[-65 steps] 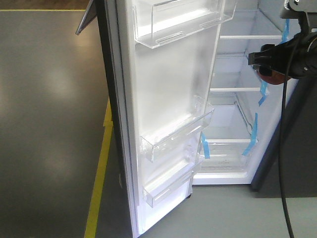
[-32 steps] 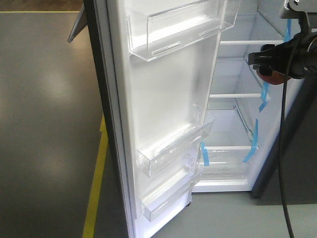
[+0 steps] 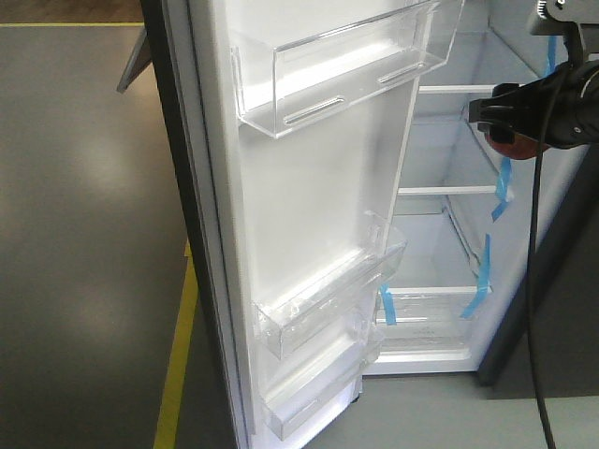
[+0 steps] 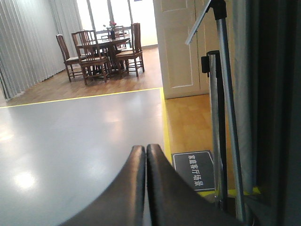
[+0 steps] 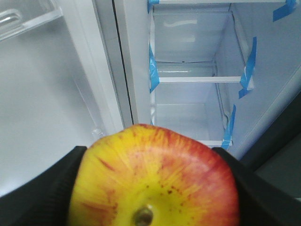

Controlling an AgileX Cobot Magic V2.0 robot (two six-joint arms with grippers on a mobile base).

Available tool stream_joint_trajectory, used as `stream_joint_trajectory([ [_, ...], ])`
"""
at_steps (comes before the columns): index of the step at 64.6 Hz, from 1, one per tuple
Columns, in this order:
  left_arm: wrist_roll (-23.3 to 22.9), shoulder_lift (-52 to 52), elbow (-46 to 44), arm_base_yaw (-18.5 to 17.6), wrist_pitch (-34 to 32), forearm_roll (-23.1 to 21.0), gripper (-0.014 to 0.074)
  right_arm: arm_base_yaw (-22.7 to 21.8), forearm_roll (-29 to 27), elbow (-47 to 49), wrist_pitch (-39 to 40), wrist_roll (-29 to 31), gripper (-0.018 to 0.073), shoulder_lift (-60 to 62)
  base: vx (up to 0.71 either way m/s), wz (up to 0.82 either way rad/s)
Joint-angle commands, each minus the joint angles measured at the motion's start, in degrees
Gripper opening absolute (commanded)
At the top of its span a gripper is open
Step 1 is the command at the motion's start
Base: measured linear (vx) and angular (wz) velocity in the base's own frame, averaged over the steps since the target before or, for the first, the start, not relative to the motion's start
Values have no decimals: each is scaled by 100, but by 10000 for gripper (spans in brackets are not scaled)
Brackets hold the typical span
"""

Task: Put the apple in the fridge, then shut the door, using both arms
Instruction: 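Drive up to the refrigerator shelves, keeping the apple raised in the right gripper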

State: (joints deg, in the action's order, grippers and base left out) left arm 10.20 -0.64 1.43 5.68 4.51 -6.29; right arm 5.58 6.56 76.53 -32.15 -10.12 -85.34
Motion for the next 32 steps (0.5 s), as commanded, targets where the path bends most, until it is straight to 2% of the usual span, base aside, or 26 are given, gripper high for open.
stream_joint_trajectory([
  [1, -47, -91, 160, 6, -396, -12, -5, -27, 67, 174, 404, 62, -8, 233, 6, -2],
  [32, -47, -91, 160, 6, -396, -12, -5, -27, 67, 174, 404, 62, -8, 233, 6, -2],
])
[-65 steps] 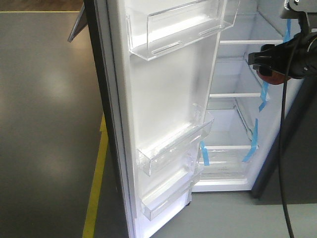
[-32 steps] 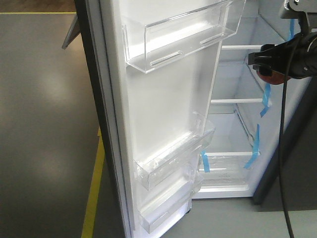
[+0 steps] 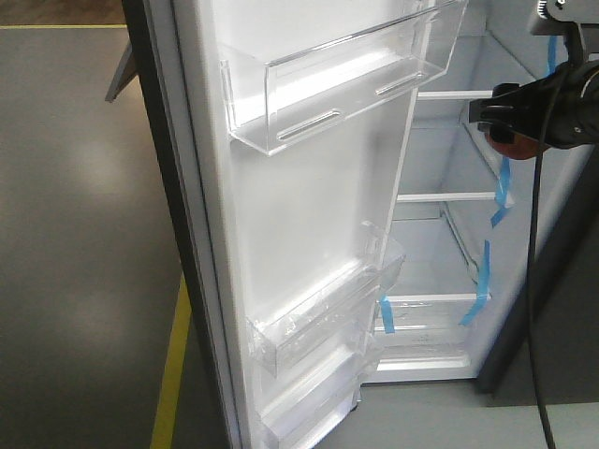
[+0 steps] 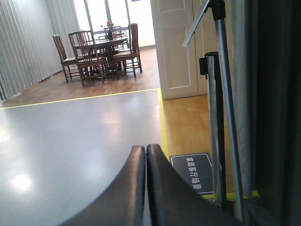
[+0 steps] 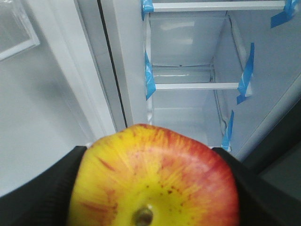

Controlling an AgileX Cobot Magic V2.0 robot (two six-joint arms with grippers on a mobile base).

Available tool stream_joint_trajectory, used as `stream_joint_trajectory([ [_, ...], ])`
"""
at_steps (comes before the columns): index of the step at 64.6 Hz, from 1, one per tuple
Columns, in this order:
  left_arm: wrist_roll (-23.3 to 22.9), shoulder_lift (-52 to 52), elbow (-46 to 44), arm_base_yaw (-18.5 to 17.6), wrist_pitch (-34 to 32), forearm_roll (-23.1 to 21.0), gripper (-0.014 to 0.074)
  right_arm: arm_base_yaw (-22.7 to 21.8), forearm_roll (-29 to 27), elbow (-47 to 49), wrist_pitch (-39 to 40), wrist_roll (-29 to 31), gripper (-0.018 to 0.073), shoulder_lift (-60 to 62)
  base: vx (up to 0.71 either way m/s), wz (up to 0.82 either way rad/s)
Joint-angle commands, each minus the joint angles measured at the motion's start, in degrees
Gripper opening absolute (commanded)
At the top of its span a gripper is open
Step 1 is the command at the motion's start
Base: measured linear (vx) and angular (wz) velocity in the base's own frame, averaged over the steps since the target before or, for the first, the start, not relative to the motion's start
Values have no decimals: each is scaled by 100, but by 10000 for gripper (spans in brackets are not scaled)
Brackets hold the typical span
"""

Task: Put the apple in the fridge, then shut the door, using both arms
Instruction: 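Drive up to the refrigerator shelves, keeping the apple raised in the right gripper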

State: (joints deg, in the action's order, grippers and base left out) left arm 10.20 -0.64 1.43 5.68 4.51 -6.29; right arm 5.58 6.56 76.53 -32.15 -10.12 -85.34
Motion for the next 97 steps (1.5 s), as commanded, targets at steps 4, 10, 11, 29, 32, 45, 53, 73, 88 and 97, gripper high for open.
stream_joint_trajectory([
  [4, -47, -91, 160, 6, -396, -12, -5, -27, 67, 174, 404, 62, -8, 233, 5, -2],
  [10, -47, -91, 160, 6, -396, -12, -5, -27, 67, 174, 404, 62, -8, 233, 4, -1],
  [11, -47, -91, 160, 6, -396, -12, -5, -27, 67, 174, 404, 62, -8, 233, 4, -1],
  [29, -47, -91, 160, 6, -396, -12, -5, -27, 67, 174, 404, 62, -8, 233, 4, -1],
  [32, -47, -91, 160, 6, -396, -12, -5, -27, 67, 174, 404, 62, -8, 233, 3, -1],
  [45, -47, -91, 160, 6, -396, -12, -5, -27, 67, 174, 404, 62, -8, 233, 3, -1],
  [53, -47, -91, 160, 6, -396, -12, -5, -27, 67, 174, 404, 62, -8, 233, 2, -1],
  [73, -47, -91, 160, 6, -396, -12, -5, -27, 67, 174, 404, 62, -8, 233, 2, -1],
  [88, -47, -91, 160, 6, -396, -12, -5, -27, 67, 174, 404, 62, -8, 233, 1, -1],
  [97, -47, -91, 160, 6, -396, -12, -5, -27, 67, 174, 404, 62, -8, 233, 0, 0],
])
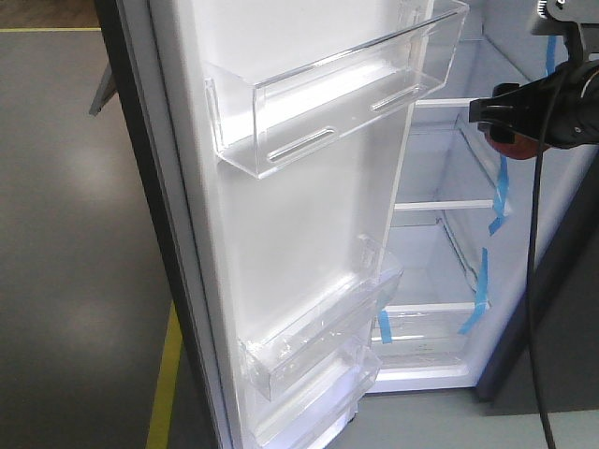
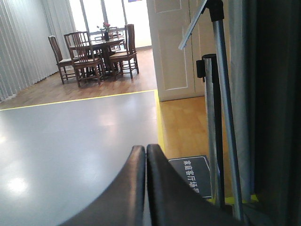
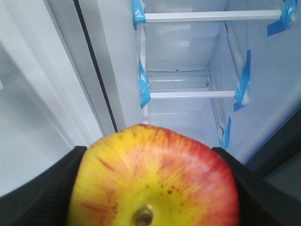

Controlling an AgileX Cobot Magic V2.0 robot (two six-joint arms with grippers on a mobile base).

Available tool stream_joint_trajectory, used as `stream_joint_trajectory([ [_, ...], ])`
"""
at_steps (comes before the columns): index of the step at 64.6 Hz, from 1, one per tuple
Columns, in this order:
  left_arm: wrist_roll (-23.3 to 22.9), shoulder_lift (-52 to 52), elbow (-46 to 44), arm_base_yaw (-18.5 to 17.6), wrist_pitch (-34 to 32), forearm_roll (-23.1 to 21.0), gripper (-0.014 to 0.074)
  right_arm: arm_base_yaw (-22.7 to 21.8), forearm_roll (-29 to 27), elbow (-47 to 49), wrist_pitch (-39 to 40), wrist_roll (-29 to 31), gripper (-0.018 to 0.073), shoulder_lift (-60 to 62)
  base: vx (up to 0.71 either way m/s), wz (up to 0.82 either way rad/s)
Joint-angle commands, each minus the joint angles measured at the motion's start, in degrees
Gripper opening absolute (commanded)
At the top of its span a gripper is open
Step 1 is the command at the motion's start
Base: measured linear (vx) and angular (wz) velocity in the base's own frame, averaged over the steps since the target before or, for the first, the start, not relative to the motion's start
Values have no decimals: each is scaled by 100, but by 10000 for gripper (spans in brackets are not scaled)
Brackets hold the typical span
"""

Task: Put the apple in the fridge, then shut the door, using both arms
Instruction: 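Drive up to the refrigerator shelves, keeping the apple raised in the right gripper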

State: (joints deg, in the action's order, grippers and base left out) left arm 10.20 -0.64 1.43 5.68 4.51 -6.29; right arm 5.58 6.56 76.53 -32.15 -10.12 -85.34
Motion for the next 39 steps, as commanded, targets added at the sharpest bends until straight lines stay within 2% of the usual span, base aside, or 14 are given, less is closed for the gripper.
stream_joint_trajectory([
  [1, -47, -91, 160, 6, -396, -12, -5, -27, 67, 174, 404, 62, -8, 233, 0, 0],
  [39, -47, -91, 160, 6, -396, -12, -5, -27, 67, 174, 396, 62, -8, 233, 0, 0],
])
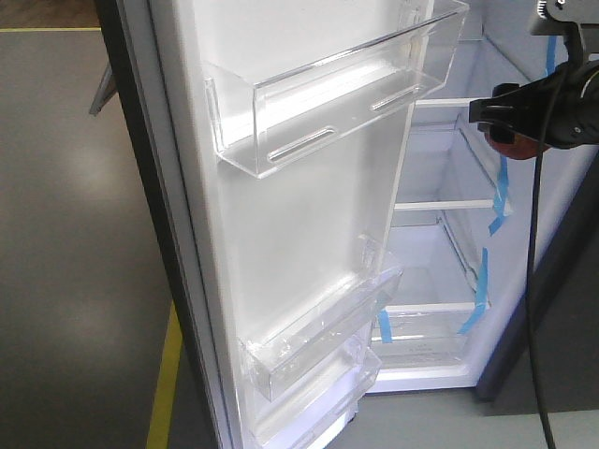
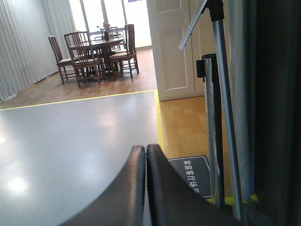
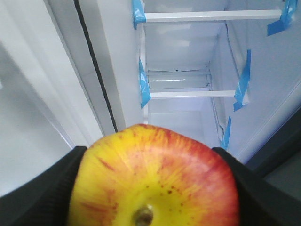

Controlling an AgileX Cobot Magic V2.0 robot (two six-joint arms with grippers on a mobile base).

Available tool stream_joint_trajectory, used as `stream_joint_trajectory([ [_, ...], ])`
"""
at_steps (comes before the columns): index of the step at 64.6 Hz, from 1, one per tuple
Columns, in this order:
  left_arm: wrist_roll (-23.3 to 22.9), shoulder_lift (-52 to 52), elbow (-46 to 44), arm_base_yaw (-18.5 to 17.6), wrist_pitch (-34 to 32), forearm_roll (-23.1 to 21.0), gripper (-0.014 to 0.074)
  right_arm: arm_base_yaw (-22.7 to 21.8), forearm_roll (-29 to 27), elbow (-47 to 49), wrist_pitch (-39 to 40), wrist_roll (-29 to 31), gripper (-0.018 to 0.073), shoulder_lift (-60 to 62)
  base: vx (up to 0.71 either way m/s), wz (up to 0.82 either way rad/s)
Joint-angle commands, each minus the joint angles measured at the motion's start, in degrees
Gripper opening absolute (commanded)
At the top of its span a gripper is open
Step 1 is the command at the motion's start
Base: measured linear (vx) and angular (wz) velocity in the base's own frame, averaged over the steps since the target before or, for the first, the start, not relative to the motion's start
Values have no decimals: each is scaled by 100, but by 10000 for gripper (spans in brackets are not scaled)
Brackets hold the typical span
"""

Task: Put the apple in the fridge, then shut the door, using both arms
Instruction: 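Drive up to the refrigerator shelves, keeping the apple raised in the right gripper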

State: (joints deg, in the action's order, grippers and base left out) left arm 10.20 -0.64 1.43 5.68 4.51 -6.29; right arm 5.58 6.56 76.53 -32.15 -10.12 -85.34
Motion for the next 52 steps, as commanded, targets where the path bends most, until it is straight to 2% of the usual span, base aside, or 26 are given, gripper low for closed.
stream_joint_trajectory([
  [1, -47, -91, 160, 6, -396, -12, -5, -27, 67, 174, 404, 62, -8, 233, 0, 0],
  [52, -47, -91, 160, 6, -396, -12, -5, -27, 67, 174, 404, 62, -8, 233, 0, 0],
])
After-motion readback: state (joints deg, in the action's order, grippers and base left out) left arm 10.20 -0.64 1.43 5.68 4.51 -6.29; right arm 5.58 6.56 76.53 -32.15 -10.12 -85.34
